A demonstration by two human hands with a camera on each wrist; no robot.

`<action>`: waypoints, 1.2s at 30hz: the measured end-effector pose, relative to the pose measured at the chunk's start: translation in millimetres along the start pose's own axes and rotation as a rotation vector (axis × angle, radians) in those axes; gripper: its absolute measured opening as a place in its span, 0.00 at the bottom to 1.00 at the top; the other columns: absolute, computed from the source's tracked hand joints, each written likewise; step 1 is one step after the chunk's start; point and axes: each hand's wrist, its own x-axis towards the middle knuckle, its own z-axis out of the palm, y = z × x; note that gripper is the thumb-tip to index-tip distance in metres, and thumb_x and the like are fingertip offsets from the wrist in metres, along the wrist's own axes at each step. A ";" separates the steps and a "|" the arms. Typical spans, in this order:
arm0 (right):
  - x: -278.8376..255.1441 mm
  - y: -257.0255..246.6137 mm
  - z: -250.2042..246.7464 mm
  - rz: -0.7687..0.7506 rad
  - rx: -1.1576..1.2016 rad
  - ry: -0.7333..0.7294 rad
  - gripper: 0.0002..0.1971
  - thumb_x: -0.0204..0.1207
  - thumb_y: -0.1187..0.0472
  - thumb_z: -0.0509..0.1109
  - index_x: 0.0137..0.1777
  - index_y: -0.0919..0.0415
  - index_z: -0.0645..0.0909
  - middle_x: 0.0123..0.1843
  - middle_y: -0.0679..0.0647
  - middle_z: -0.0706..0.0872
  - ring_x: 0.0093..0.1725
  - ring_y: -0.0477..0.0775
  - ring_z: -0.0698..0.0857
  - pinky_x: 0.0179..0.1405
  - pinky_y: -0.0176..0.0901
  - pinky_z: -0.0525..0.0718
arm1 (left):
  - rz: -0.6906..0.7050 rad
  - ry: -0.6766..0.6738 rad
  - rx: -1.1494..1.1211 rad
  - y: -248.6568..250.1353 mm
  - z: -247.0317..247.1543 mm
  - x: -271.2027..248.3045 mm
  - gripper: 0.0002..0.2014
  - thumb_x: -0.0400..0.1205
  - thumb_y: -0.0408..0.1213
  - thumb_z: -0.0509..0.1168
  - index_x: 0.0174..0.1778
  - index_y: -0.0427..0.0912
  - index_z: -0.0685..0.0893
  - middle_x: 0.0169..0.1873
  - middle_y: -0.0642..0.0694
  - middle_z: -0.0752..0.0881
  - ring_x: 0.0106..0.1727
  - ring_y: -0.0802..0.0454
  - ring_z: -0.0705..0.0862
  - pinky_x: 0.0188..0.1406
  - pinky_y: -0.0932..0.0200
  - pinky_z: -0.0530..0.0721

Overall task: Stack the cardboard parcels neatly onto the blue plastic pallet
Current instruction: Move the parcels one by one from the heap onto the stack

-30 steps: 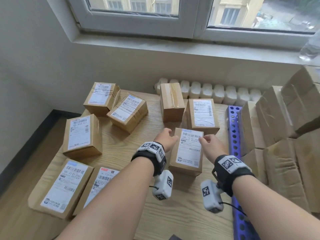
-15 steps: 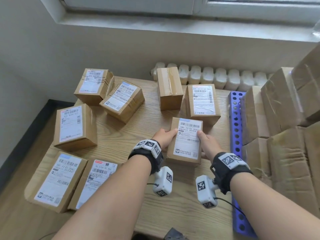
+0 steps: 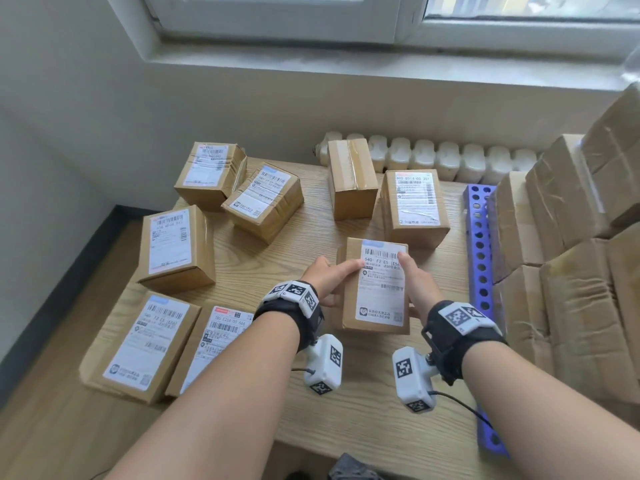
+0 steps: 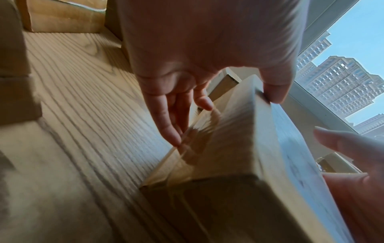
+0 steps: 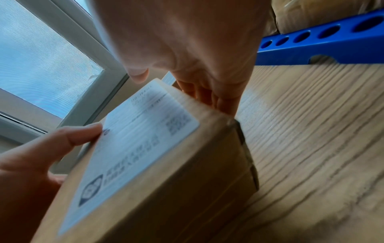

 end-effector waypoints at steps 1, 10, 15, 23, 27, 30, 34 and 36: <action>-4.9 -0.7 1.2 -0.010 0.009 0.004 0.26 0.80 0.32 0.53 0.54 0.53 0.80 0.59 0.58 0.87 0.58 0.61 0.86 0.67 0.63 0.80 | 0.012 -0.002 -0.006 -1.3 -2.2 -4.1 0.42 0.59 0.64 0.75 0.62 0.42 0.72 0.58 0.44 0.85 0.53 0.50 0.88 0.45 0.43 0.91; -66.3 0.8 12.5 -0.086 0.078 0.022 0.26 0.81 0.33 0.52 0.53 0.52 0.83 0.53 0.54 0.88 0.56 0.59 0.86 0.66 0.64 0.80 | 0.141 0.004 -0.016 -21.3 -21.8 -51.9 0.37 0.75 0.57 0.72 0.75 0.43 0.68 0.66 0.44 0.81 0.60 0.49 0.83 0.32 0.58 0.80; -110.2 3.2 15.3 -0.154 0.099 0.055 0.22 0.83 0.34 0.52 0.48 0.48 0.81 0.47 0.50 0.85 0.58 0.58 0.84 0.69 0.63 0.78 | 0.227 -0.006 -0.056 -34.9 -32.1 -81.9 0.35 0.75 0.58 0.71 0.73 0.43 0.71 0.65 0.44 0.83 0.60 0.48 0.84 0.35 0.57 0.82; -171.7 28.1 8.6 -0.226 0.172 0.136 0.20 0.84 0.37 0.53 0.50 0.47 0.82 0.54 0.53 0.88 0.56 0.56 0.87 0.67 0.64 0.81 | 0.357 -0.110 -0.066 -48.4 -25.2 -124.6 0.48 0.56 0.69 0.74 0.69 0.45 0.77 0.59 0.46 0.86 0.57 0.49 0.86 0.42 0.51 0.84; -203.0 31.6 -9.0 -0.259 0.224 0.185 0.20 0.84 0.37 0.55 0.52 0.48 0.83 0.53 0.52 0.89 0.55 0.54 0.87 0.67 0.62 0.81 | 0.447 -0.164 -0.035 -37.4 -11.7 -143.7 0.51 0.53 0.72 0.71 0.68 0.44 0.78 0.58 0.45 0.87 0.57 0.47 0.87 0.57 0.40 0.85; -222.5 33.4 -23.5 -0.283 0.288 0.219 0.19 0.84 0.38 0.56 0.49 0.48 0.83 0.52 0.52 0.88 0.52 0.53 0.86 0.62 0.57 0.83 | 0.514 -0.194 -0.056 -29.4 -0.4 -158.2 0.43 0.64 0.68 0.71 0.67 0.41 0.77 0.56 0.43 0.87 0.56 0.46 0.87 0.56 0.40 0.86; -248.3 35.0 -40.8 -0.326 0.305 0.241 0.18 0.85 0.39 0.53 0.47 0.46 0.81 0.47 0.48 0.85 0.47 0.49 0.82 0.43 0.46 0.80 | 0.570 -0.261 -0.078 -20.2 17.0 -176.6 0.44 0.62 0.69 0.68 0.65 0.38 0.79 0.54 0.43 0.89 0.52 0.47 0.89 0.41 0.50 0.87; -257.4 37.4 -50.3 -0.341 0.325 0.245 0.18 0.85 0.39 0.53 0.47 0.46 0.81 0.49 0.49 0.85 0.47 0.49 0.83 0.43 0.46 0.82 | 0.605 -0.278 -0.072 -16.9 27.2 -182.3 0.48 0.58 0.72 0.67 0.65 0.38 0.79 0.54 0.43 0.89 0.52 0.47 0.89 0.42 0.48 0.88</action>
